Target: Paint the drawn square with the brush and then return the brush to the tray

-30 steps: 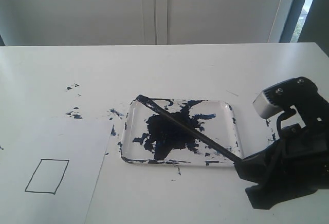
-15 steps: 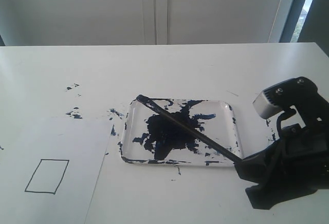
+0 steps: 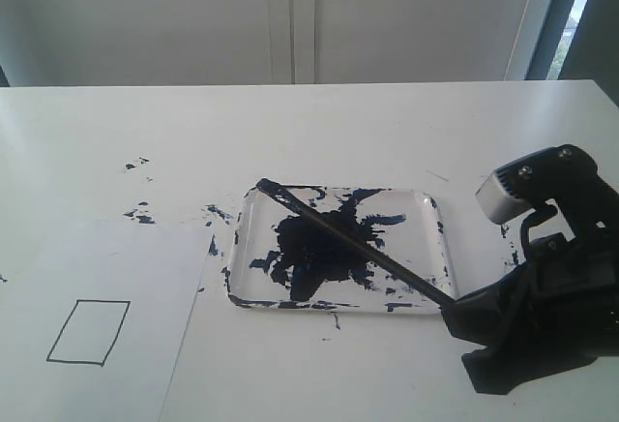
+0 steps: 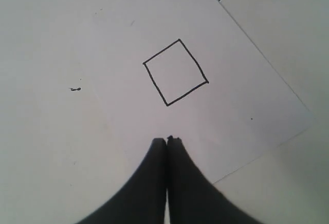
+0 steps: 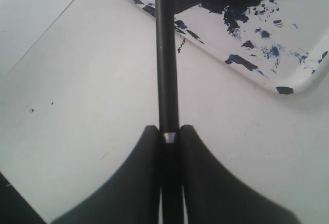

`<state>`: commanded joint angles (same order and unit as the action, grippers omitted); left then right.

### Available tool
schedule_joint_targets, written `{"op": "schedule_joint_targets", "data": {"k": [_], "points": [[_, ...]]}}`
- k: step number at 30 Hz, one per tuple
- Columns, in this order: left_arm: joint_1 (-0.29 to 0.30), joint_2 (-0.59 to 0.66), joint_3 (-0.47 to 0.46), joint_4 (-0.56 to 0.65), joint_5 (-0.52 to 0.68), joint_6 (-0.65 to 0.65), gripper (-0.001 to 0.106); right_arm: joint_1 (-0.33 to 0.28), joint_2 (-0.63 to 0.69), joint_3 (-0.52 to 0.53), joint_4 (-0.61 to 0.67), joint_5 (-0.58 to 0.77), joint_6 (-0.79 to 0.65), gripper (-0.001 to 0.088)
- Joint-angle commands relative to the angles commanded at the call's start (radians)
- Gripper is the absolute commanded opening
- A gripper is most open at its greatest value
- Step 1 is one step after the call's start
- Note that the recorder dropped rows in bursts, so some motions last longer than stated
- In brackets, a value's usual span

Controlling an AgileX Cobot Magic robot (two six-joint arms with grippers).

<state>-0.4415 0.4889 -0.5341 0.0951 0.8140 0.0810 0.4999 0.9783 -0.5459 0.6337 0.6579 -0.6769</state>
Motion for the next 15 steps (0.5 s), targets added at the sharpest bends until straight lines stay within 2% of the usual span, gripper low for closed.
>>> {"op": "schedule_joint_targets", "data": {"k": [3, 9, 15], "points": [[0.000, 0.081, 0.000, -0.023, 0.006, 0.007, 0.003, 0.000, 0.000, 0.000, 0.000, 0.000, 0.000, 0.0000], [0.000, 0.216, 0.000, -0.023, -0.139, -0.011, 0.003, 0.000, 0.000, 0.000, 0.000, 0.002, 0.000, 0.0000], [0.000, 0.339, 0.000, -0.016, -0.180, -0.031, 0.003, 0.000, 0.000, 0.000, 0.000, 0.004, 0.000, 0.0000]]}}
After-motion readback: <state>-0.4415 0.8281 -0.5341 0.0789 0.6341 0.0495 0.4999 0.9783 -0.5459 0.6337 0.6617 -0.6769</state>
